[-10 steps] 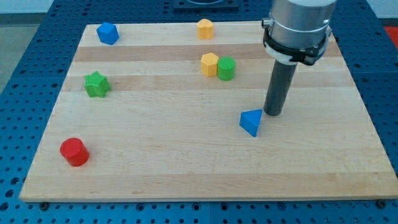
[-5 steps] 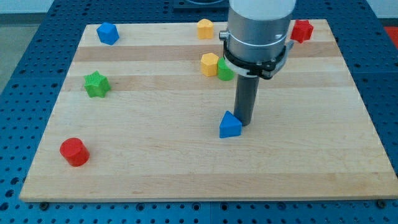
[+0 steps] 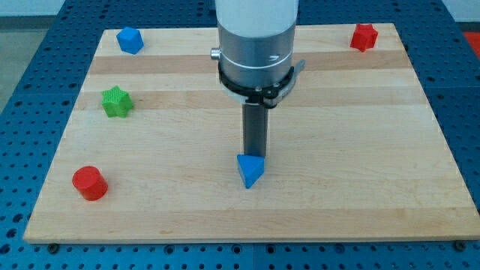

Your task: Place the triangle at center bottom of the board

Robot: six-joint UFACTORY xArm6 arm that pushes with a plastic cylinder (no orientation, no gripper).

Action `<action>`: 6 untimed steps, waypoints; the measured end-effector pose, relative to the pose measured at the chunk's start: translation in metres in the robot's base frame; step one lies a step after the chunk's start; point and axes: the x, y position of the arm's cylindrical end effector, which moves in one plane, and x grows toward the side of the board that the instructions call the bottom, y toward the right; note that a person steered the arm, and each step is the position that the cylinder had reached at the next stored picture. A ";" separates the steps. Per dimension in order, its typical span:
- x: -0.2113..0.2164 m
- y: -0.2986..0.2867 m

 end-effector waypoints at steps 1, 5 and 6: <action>0.012 -0.003; 0.015 -0.003; 0.010 -0.003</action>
